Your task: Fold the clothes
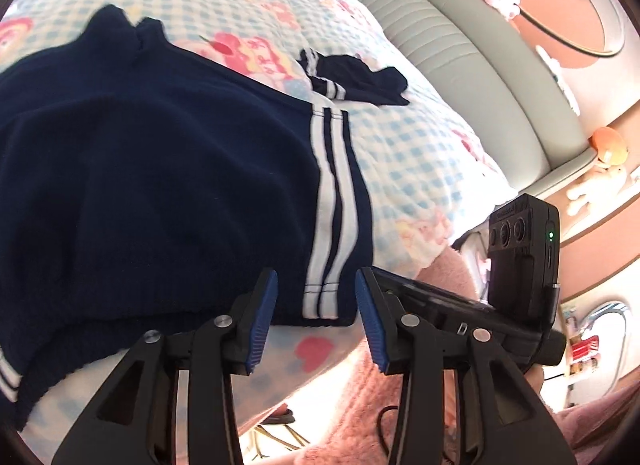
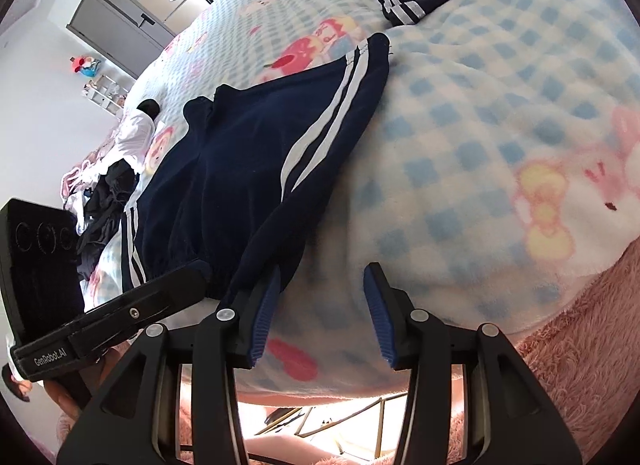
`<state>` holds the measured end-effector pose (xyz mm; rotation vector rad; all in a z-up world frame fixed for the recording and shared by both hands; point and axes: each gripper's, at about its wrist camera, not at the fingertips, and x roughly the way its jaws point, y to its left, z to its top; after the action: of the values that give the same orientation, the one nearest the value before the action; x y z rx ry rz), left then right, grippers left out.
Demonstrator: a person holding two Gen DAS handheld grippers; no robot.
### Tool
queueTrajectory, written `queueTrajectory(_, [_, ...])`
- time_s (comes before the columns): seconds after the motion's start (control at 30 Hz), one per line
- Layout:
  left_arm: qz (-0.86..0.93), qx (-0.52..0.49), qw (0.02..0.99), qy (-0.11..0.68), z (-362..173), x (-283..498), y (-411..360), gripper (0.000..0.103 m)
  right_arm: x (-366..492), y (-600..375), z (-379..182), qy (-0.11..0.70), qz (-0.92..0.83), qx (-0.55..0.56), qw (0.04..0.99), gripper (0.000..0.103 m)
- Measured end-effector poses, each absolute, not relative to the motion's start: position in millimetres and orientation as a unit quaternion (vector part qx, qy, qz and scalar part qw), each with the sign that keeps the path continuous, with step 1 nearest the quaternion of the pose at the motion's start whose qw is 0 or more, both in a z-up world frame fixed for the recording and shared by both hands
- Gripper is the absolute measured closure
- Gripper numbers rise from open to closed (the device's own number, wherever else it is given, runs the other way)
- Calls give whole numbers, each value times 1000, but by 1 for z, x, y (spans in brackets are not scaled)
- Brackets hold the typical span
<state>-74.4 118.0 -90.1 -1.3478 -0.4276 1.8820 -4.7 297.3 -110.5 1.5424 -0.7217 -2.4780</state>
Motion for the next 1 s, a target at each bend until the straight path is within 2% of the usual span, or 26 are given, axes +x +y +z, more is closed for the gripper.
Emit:
queueTrajectory(0.07, [731, -536, 388, -166, -92, -78, 127, 52, -5, 298, -113, -251, -819, 511, 71, 57])
queueTrajectory(0.3, [720, -549, 381, -185, -102, -84, 133, 55, -12, 286, -117, -259, -815, 511, 85, 57])
queueTrajectory(0.47, [716, -551, 380, -200, -107, -81, 123, 53, -12, 290, -119, -274, -808, 513, 94, 57])
queueTrajectory(0.6, [742, -543, 364, -146, -104, -75, 132, 53, -4, 311, -117, -278, -805, 523, 37, 54])
queueTrajectory(0.7, [758, -529, 374, -74, -97, -67, 145, 50, -4, 321, -118, -294, -802, 520, 10, 54])
queueTrajectory(0.77, [766, -523, 370, -57, -93, -67, 149, 47, -4, 321, -118, -299, -801, 519, 8, 54])
queueTrajectory(0.87, [777, -517, 357, -44, -88, -70, 153, 47, 1, 319, -112, -275, -811, 517, 1, 51])
queueTrajectory(0.93, [784, -512, 349, -35, -85, -71, 156, 51, 3, 323, -113, -269, -809, 522, -16, 49])
queueTrajectory(0.97, [788, -510, 344, -31, -83, -72, 157, 66, 3, 324, -114, -275, -806, 524, -13, 48])
queueTrajectory(1.0, [791, -508, 340, -26, -82, -72, 158, 74, 2, 325, -115, -282, -803, 525, -10, 48])
